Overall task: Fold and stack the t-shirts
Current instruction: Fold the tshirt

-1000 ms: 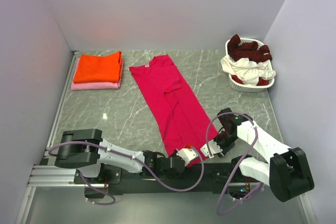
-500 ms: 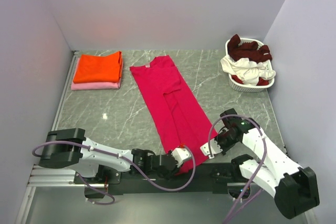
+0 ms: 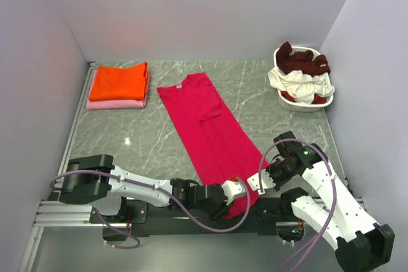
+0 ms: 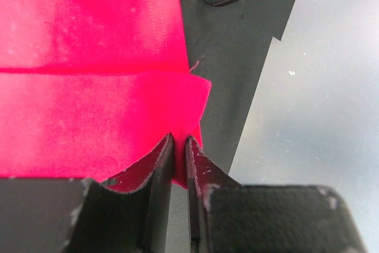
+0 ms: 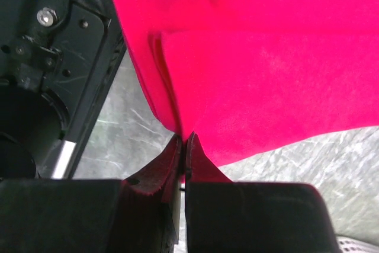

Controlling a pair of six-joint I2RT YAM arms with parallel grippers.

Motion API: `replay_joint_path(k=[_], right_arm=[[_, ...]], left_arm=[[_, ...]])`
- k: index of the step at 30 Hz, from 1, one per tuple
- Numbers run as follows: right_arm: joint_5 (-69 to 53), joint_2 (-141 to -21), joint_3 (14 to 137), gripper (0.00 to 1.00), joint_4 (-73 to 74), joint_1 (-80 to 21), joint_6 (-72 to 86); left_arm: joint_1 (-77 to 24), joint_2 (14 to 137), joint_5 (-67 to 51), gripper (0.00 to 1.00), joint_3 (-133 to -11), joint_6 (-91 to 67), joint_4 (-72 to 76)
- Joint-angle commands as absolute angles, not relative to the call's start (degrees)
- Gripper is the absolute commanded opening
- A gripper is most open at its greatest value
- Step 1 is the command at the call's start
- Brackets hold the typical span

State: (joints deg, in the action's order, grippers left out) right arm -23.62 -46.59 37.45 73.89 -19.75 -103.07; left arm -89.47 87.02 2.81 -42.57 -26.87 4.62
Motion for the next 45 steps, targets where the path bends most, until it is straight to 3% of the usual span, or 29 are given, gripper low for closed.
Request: replay_joint_path(k=[1, 13, 24, 28, 39, 45], right_arm=[[-25.14, -47.1, 39.63, 0.0, 73.05, -20.13, -98.45], [-29.09, -60.38, 50.62, 0.0, 69.87, -19.95, -93.69], [-26.54, -55.47, 43.34, 0.0, 69.53, -20.04, -93.34], [-25.75, -53.53, 39.91, 0.0, 68.64, -20.04, -92.99], [-25.49, -52.29, 37.88, 0.0, 67.42, -19.86, -92.9], [-25.49, -52.73, 37.62, 0.0, 66.71, -19.69, -92.81]], left_arm=[[-88.16, 84.65, 0.97, 0.19, -43.07, -27.6, 4.05], [-78.93, 71.72, -5.71, 0.22, -39.11, -24.26, -1.3], [-81.56, 82.43, -9.67, 0.28, -42.79, -25.84, 4.04], [-84.8, 88.75, -7.3, 0.35, -46.14, -26.63, 3.78], [-87.63, 83.76, -2.99, 0.49, -45.53, -25.67, 5.1], [-89.73, 88.59, 2.09, 0.56, -49.56, -23.56, 0.18]])
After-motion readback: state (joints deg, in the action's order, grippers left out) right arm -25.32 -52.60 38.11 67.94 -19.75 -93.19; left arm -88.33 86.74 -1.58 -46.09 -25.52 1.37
